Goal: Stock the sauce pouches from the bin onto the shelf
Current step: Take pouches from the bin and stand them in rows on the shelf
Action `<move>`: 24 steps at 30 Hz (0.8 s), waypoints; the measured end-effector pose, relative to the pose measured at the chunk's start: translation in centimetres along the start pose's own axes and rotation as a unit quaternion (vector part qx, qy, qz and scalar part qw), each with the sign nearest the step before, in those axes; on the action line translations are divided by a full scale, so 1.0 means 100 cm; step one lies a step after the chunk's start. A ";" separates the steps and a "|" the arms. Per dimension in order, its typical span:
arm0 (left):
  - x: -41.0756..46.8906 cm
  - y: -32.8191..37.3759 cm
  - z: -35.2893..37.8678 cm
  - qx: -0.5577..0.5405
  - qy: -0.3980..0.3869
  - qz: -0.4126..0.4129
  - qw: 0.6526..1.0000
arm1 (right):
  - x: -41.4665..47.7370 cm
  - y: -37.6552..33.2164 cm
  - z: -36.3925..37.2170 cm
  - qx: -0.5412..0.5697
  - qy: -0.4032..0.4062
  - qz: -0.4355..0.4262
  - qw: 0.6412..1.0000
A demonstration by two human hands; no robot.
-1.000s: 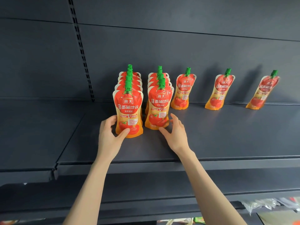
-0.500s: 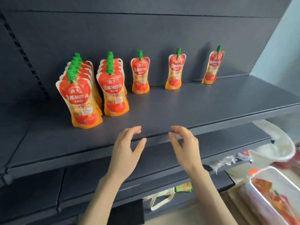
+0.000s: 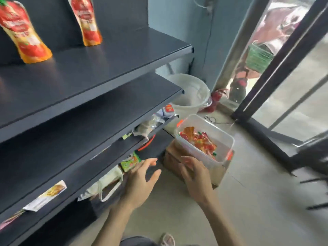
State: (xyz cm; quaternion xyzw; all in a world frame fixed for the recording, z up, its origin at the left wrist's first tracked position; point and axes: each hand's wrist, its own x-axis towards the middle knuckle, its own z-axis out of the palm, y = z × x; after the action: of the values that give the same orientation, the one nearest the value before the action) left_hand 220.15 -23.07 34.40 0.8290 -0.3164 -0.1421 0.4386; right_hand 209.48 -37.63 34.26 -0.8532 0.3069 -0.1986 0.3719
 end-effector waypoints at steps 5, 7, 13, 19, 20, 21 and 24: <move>0.028 0.029 0.067 0.020 -0.091 0.009 0.996 | -0.001 0.065 -0.047 0.003 0.019 0.089 0.996; 0.046 0.036 0.089 0.024 -0.121 0.010 0.992 | 0.008 0.088 -0.058 0.009 0.029 0.121 0.992; 0.126 0.043 0.153 0.011 -0.178 -0.012 0.984 | 0.066 0.154 -0.078 0.029 0.039 0.202 0.978; 0.223 0.035 0.224 -0.012 -0.233 -0.082 0.969 | 0.159 0.221 -0.090 0.033 0.017 0.263 0.964; 0.240 0.032 0.237 -0.020 -0.236 -0.103 0.966 | 0.178 0.234 -0.091 0.039 0.010 0.274 0.961; 0.251 0.031 0.245 -0.027 -0.235 -0.119 0.964 | 0.191 0.242 -0.092 0.042 0.006 0.279 0.959; 0.288 0.022 0.277 -0.045 -0.237 -0.160 0.957 | 0.236 0.271 -0.090 0.047 -0.006 0.296 0.954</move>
State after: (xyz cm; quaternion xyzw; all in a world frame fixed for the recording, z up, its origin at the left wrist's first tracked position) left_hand 226.93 -60.37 21.53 0.7910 -0.2673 -0.4169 0.3593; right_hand 211.48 -72.60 22.18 -0.7071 0.5337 -0.0891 0.4552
